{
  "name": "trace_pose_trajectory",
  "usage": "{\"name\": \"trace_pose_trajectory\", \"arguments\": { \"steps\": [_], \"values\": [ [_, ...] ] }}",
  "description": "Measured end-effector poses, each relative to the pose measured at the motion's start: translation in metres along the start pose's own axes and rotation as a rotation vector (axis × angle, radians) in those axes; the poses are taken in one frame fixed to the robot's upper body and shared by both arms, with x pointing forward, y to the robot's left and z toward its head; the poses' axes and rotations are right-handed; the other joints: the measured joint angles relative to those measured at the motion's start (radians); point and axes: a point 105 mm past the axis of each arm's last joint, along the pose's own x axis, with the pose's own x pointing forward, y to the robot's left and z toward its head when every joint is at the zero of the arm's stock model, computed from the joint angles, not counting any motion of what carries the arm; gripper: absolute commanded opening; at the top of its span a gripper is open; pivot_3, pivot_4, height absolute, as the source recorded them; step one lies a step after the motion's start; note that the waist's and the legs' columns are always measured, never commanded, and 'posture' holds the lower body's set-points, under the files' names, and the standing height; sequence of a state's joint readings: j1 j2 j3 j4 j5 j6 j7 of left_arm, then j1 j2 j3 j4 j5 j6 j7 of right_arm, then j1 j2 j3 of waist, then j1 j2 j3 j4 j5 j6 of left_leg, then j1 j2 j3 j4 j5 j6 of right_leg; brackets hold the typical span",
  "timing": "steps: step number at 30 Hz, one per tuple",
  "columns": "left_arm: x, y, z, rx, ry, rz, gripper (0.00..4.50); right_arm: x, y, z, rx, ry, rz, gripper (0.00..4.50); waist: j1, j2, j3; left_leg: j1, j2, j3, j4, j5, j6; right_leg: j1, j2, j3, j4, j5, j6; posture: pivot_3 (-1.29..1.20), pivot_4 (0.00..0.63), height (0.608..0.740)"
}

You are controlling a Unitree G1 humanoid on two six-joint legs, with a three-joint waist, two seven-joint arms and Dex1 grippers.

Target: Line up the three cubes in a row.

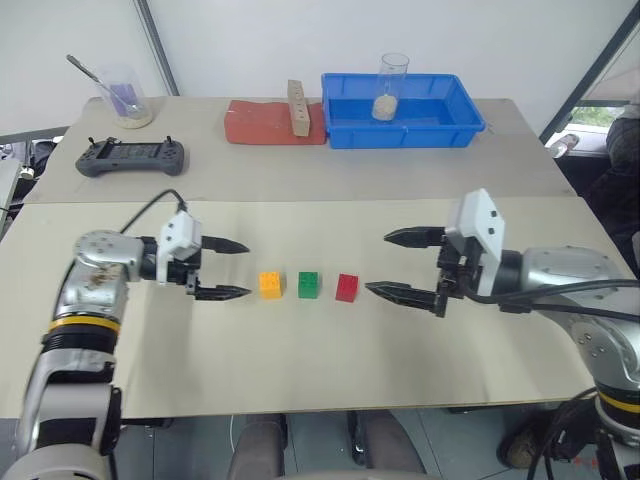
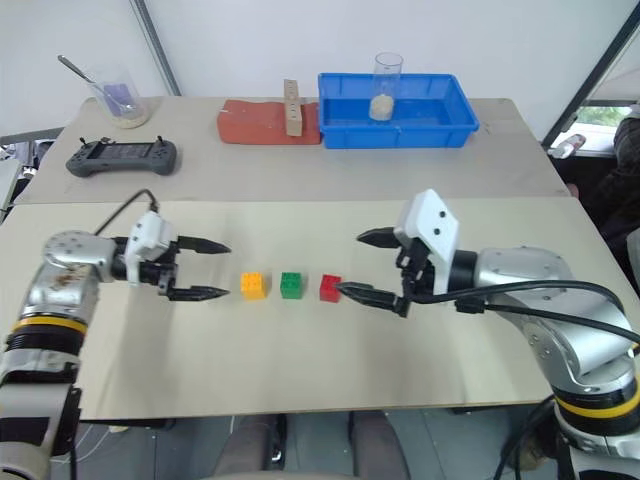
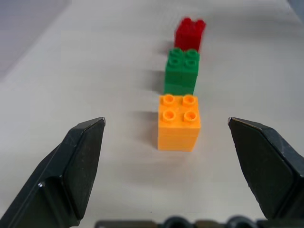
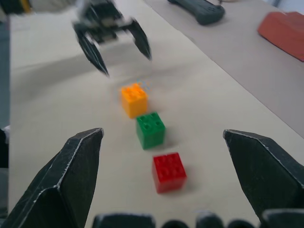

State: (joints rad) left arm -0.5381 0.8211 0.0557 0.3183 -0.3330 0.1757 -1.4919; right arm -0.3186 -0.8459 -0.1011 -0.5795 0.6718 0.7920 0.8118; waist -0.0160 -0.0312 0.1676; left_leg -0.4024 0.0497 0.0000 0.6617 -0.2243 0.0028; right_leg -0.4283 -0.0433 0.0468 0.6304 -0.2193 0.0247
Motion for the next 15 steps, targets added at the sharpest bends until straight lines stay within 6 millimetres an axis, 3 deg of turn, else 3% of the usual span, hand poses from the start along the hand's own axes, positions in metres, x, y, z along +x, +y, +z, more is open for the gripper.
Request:
{"name": "trace_pose_trajectory", "arguments": {
  "steps": [2, 5, 15],
  "values": [
    [-0.011, 0.0, 0.008, -0.018, 0.018, 0.059, 4.42, -0.008, -0.004, -0.006, 0.011, 0.015, -0.023, 4.5, 0.001, 0.0, 0.0, 0.001, 0.0, 0.0, 0.0, 0.0, 0.0, 0.0, 0.0, 0.0, 0.0, 0.0, 0.0, 0.0, 0.15, 0.74],
    [-0.029, -0.002, 0.002, -0.065, 0.08, 0.163, 4.42, -0.02, -0.012, -0.013, -0.003, 0.043, -0.068, 4.5, 0.0, 0.0, 0.0, 0.003, 0.0, 0.0, 0.0, 0.0, 0.0, 0.001, 0.0, 0.0, 0.001, -0.001, 0.0, 0.0, 0.15, 0.74],
    [-0.034, -0.005, -0.01, -0.077, 0.104, 0.24, 4.42, -0.014, -0.015, -0.019, -0.001, 0.019, -0.076, 4.5, 0.004, 0.0, 0.0, 0.003, 0.0, 0.001, 0.0, 0.0, 0.0, 0.001, 0.0, 0.0, 0.001, -0.001, -0.003, 0.0, 0.15, 0.74]
  ]
}}
